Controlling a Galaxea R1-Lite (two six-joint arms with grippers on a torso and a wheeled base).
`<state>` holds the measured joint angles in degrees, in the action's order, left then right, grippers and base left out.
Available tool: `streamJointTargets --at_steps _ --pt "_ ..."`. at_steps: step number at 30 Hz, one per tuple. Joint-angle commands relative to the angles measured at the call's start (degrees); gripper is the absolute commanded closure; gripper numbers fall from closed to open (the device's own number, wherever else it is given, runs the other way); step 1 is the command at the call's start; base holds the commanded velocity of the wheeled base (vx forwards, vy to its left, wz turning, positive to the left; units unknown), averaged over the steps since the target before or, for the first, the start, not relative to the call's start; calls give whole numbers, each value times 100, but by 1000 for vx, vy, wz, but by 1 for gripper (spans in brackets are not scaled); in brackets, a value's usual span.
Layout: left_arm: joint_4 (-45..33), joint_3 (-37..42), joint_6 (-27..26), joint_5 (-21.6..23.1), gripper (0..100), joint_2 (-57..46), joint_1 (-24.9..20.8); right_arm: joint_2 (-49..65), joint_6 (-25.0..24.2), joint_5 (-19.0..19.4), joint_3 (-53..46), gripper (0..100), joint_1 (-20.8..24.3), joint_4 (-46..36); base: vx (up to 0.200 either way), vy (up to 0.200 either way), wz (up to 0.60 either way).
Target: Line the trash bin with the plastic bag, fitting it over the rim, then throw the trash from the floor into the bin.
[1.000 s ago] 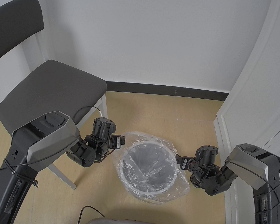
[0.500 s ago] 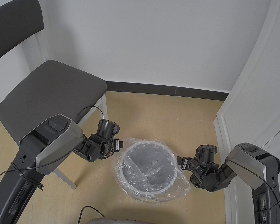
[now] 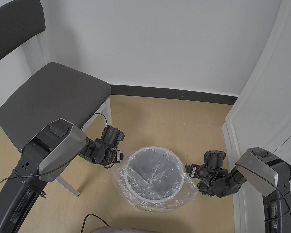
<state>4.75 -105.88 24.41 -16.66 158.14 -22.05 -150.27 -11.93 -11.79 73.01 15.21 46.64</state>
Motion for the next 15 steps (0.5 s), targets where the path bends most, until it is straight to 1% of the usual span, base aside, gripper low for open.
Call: streamJointTargets --at_steps 1,5,6,8,9,11,12,13,15 --pt "-10 216 -6 -3 0 -389 17 341 -2 1 -217 0 -1 47 0 0 0" --pt "52 1192 -155 102 0 -1285 8 921 42 54 -639 0 17 56 0 0 0" --pt "61 1508 -252 199 0 -1584 -18 1105 95 63 -762 0 25 56 0 0 0" --pt "78 1878 -463 374 0 -1901 -45 1308 200 63 -911 0 25 56 0 0 0" --pt "122 2159 -648 480 0 -2120 -62 1483 306 63 -1069 0 25 56 0 0 0" --pt "184 2335 -744 506 0 -2252 -80 1598 376 63 -1175 0 34 56 0 0 0" --pt "395 2669 -938 524 0 -2393 -89 1773 543 71 -1386 0 43 47 0 0 0" --pt "483 2765 -1008 524 0 -2410 -89 1809 596 80 -1447 0 43 47 0 0 0" --pt "887 3090 -1316 533 0 -2410 -89 1870 816 168 -1667 0 43 47 0 0 0"
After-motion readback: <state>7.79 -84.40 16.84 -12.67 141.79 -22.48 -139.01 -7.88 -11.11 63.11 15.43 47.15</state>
